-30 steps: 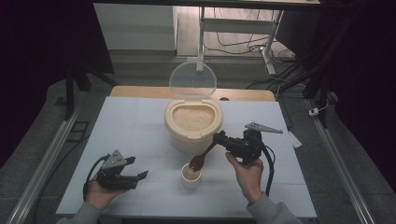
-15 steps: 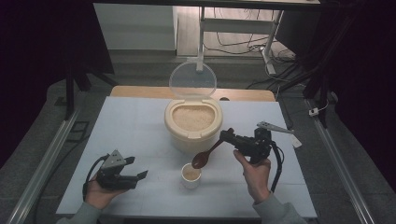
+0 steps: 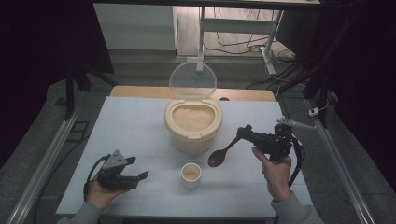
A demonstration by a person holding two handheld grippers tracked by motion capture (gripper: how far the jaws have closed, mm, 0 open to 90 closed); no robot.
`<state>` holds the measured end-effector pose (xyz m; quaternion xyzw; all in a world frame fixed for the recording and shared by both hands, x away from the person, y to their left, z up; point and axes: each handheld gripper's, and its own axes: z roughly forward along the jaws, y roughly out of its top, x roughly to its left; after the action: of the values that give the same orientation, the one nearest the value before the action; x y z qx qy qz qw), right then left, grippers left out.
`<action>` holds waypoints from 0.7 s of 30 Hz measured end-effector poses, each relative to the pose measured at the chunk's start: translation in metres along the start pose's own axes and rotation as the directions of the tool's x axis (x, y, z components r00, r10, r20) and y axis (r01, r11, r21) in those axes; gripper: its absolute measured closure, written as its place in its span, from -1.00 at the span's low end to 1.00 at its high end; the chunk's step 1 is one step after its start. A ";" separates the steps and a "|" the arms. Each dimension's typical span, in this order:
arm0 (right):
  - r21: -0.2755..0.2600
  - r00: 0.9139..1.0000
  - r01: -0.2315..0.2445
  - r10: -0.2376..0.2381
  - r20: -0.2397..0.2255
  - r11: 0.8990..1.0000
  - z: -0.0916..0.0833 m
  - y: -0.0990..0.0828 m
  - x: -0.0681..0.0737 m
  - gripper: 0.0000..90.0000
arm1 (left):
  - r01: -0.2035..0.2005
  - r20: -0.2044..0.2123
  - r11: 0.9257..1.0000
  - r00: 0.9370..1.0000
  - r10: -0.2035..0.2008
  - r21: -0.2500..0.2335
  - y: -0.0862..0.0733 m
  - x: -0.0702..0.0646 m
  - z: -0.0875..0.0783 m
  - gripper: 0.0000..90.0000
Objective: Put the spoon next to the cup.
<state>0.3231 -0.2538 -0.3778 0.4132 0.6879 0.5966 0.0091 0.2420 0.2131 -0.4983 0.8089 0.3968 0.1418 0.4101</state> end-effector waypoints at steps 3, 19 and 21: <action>0.038 1.000 0.001 -0.002 0.008 0.999 0.000 -0.002 -0.003 0.85 | 0.004 0.002 1.000 1.000 -0.004 -0.001 -0.001 0.000 -0.001 -0.46; 0.292 0.999 -0.030 0.039 -0.022 0.956 0.033 -0.042 -0.022 0.85 | 0.004 0.001 1.000 1.000 -0.004 0.007 -0.002 0.001 0.000 -0.46; 0.311 0.998 -0.034 0.046 -0.031 0.950 0.037 -0.046 -0.023 0.85 | 0.005 0.000 1.000 1.000 -0.005 0.007 -0.002 0.001 0.000 -0.46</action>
<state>0.3309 -0.2346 -0.4377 0.4122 0.7645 0.4889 -0.0809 0.2417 0.2145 -0.5005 0.8092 0.3995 0.1392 0.4076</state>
